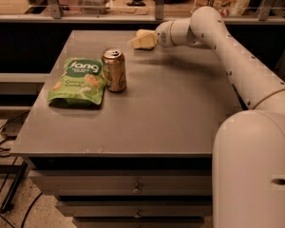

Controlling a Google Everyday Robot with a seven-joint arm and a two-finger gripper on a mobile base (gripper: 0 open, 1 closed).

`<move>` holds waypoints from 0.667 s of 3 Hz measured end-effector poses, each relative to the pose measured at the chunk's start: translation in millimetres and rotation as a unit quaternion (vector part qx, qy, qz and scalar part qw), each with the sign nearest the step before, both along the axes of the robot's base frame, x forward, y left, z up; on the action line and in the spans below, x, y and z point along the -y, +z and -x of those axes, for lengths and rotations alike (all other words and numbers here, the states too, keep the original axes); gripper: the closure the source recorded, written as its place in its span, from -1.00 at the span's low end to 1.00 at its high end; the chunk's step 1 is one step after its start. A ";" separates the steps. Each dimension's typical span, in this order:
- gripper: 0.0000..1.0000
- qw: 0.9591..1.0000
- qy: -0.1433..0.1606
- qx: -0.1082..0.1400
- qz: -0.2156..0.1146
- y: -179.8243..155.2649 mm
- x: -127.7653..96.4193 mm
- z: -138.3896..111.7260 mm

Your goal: Pick sponge

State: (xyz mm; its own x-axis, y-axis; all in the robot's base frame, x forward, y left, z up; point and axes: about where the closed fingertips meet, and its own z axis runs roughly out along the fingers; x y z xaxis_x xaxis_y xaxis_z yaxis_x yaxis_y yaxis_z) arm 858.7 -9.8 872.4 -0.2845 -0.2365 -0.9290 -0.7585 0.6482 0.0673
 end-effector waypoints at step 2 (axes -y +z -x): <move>-0.66 0.999 -0.017 -0.029 0.000 -31.2 -19.2 -17.8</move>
Offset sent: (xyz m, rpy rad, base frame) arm 0.0262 0.0183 -0.0465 0.0012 0.0948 -0.0733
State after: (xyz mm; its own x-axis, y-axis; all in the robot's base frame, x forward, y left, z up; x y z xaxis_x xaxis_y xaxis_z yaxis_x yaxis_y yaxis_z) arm 876.6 9.4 841.2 -0.3462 -0.2248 -0.9108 -0.7305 0.6737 0.1114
